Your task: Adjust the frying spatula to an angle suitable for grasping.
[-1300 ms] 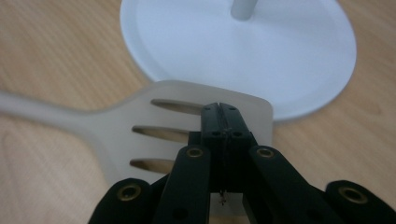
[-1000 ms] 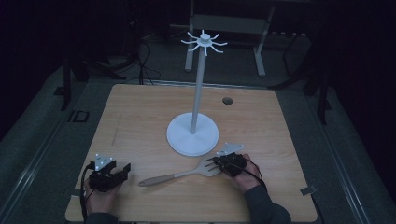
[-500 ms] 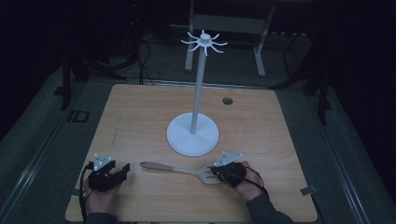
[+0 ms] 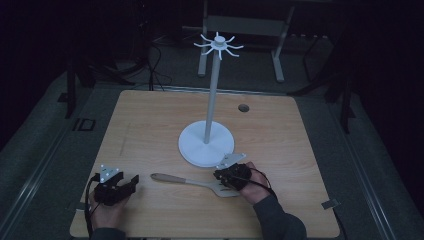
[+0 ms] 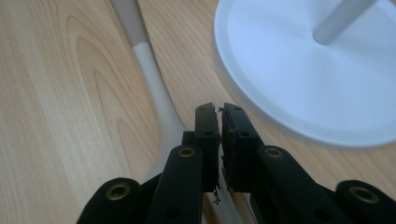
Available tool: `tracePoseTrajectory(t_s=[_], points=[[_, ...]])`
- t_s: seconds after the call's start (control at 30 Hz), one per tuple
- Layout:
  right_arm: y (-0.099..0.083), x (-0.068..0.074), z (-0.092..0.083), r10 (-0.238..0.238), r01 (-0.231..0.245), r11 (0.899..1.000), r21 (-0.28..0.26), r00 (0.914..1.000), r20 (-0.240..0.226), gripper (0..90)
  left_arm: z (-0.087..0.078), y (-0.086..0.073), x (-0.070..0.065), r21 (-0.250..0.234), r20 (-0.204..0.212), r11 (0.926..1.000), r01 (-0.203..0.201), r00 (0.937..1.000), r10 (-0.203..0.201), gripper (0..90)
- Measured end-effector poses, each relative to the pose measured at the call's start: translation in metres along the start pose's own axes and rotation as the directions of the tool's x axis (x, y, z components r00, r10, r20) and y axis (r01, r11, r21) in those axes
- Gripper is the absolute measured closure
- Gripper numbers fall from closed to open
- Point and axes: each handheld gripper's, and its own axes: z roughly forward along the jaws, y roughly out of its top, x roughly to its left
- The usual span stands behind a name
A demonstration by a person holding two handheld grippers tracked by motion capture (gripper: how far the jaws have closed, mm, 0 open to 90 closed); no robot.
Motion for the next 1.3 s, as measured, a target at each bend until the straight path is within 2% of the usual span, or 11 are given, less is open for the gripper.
tracePoseTrajectory(t_s=[0.17, 0.4, 0.53, 0.7, 0.83, 0.97, 1.1, 1.2, 1.3], points=[[0.014, 0.004, 0.014, -0.046, 0.047, 0.999, 0.022, 0.9982, -0.038, 81.4, 0.000, 0.000, 0.000, 0.001, 0.000, 1.0000, -0.003, 1.0000, 0.003, 39.1], [0.032, 0.017, 0.033, -0.119, 0.124, 0.991, 0.054, 0.9886, -0.092, 78.6, 0.000, 0.000, 0.000, -0.001, 0.001, 1.0000, -0.002, 1.0000, 0.002, 39.1], [0.039, 0.022, 0.046, -0.144, 0.155, 0.984, 0.088, 0.9825, -0.118, 76.8, 0.000, 0.000, 0.000, -0.001, 0.001, 1.0000, -0.002, 1.0000, 0.002, 39.1], [0.045, 0.029, 0.061, -0.140, 0.158, 0.982, 0.104, 0.9776, -0.157, 75.6, 0.000, 0.001, 0.000, 0.000, 0.000, 1.0000, -0.003, 1.0000, 0.003, 39.1], [0.051, 0.034, 0.070, -0.151, 0.171, 0.978, 0.122, 0.9753, -0.161, 74.7, 0.000, 0.001, 0.000, -0.001, 0.001, 1.0000, -0.003, 1.0000, 0.003, 39.1], [0.055, 0.033, 0.078, -0.137, 0.162, 0.978, 0.132, 0.9739, -0.181, 73.3, 0.000, 0.001, 0.000, -0.001, 0.002, 1.0000, -0.003, 1.0000, 0.003, 39.1], [0.056, 0.033, 0.082, -0.150, 0.178, 0.974, 0.140, 0.9693, -0.195, 73.6, 0.000, 0.001, 0.000, 0.000, 0.003, 1.0000, -0.005, 1.0000, 0.005, 39.1], [0.055, 0.034, 0.080, -0.170, 0.197, 0.971, 0.138, 0.9675, -0.187, 75.1, 0.000, 0.001, 0.000, -0.001, 0.003, 1.0000, -0.004, 1.0000, 0.004, 39.1], [0.051, 0.033, 0.076, -0.181, 0.204, 0.969, 0.141, 0.9706, -0.158, 76.8, 0.000, 0.001, 0.000, 0.000, 0.002, 1.0000, -0.003, 1.0000, 0.003, 39.1]])
